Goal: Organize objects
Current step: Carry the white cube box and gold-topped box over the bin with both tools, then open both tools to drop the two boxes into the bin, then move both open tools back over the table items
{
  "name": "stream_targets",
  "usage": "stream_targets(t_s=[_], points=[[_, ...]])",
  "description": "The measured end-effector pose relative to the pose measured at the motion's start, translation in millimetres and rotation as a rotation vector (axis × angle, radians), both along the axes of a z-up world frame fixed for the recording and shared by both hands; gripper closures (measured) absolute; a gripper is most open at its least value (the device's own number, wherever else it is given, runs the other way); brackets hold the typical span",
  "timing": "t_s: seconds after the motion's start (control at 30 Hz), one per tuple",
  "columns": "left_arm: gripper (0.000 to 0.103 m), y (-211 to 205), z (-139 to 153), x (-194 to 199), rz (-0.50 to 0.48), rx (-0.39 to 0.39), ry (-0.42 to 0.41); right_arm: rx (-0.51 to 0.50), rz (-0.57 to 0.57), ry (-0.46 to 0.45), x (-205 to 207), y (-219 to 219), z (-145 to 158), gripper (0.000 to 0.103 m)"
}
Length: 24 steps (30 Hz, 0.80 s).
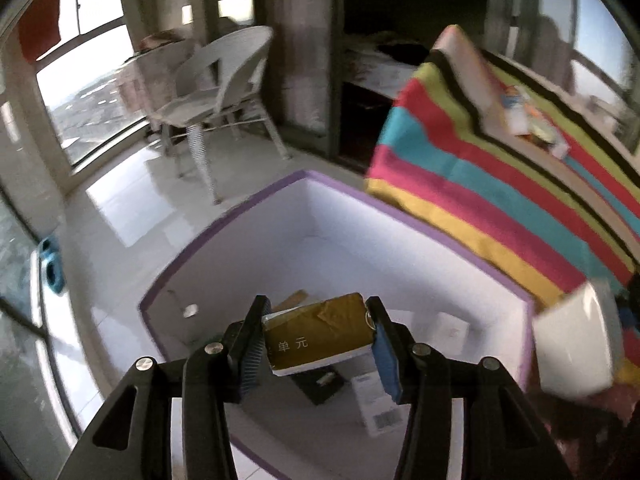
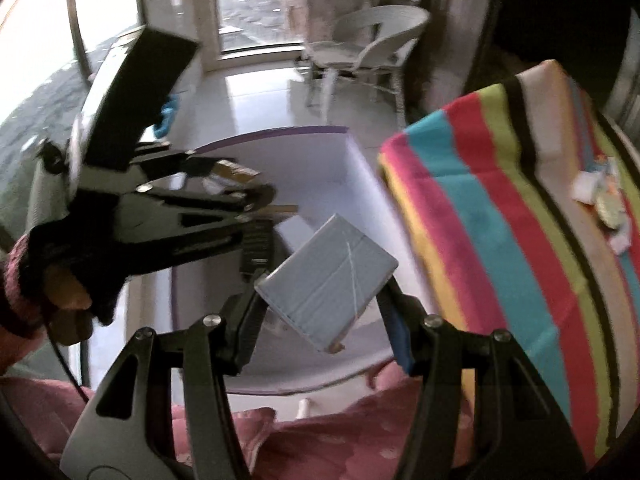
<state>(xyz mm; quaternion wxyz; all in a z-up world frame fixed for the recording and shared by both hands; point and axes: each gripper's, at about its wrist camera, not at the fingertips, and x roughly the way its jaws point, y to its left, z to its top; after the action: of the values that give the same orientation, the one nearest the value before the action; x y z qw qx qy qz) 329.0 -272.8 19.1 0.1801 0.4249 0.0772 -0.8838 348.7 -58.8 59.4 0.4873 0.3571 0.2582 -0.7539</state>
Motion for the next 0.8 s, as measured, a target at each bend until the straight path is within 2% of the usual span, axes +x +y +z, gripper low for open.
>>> stream_targets(t_s=[0.13, 0.23, 0.33, 0.4, 0.47, 0.7, 0.8], points=[[0.028, -8.3, -5.9, -9.8, 0.084, 0.014, -0.051, -0.041, -0.014, -0.032, -14.3, 4.8, -3.3, 0.03], [0.025, -5.1, -5.3, -23.6, 0.084, 0.042, -0.055, -0.078, -0.096, -0.069, -44.4, 24.0, -3.4, 0.026], [0.024, 11.5, -3.4, -49.0, 0.052, 0.037, -0.059, -0.112, -0.208, -0.118, -82.1, 53.6, -6.4, 0.026], [0.024, 26.7, -1.4, -69.2, 0.012, 0.05, -0.052, -0.131, -0.285, -0.139, -108.4, 75.8, -7.0, 0.026], [0.024, 45.8, 1.2, -91.5, -0.044, 0.062, -0.04, -0.13, -0.351, -0.118, -127.9, 94.6, -6.6, 0.026], [0.021, 141.1, -1.5, -195.2, -0.286, 0.094, -0.038, -0.073, -0.624, -0.078, -234.4, 173.9, -14.7, 0.024], [0.021, 177.9, -3.4, -242.5, -0.341, 0.063, -0.033, -0.034, -0.706, -0.075, -282.3, 195.8, -24.0, 0.024]])
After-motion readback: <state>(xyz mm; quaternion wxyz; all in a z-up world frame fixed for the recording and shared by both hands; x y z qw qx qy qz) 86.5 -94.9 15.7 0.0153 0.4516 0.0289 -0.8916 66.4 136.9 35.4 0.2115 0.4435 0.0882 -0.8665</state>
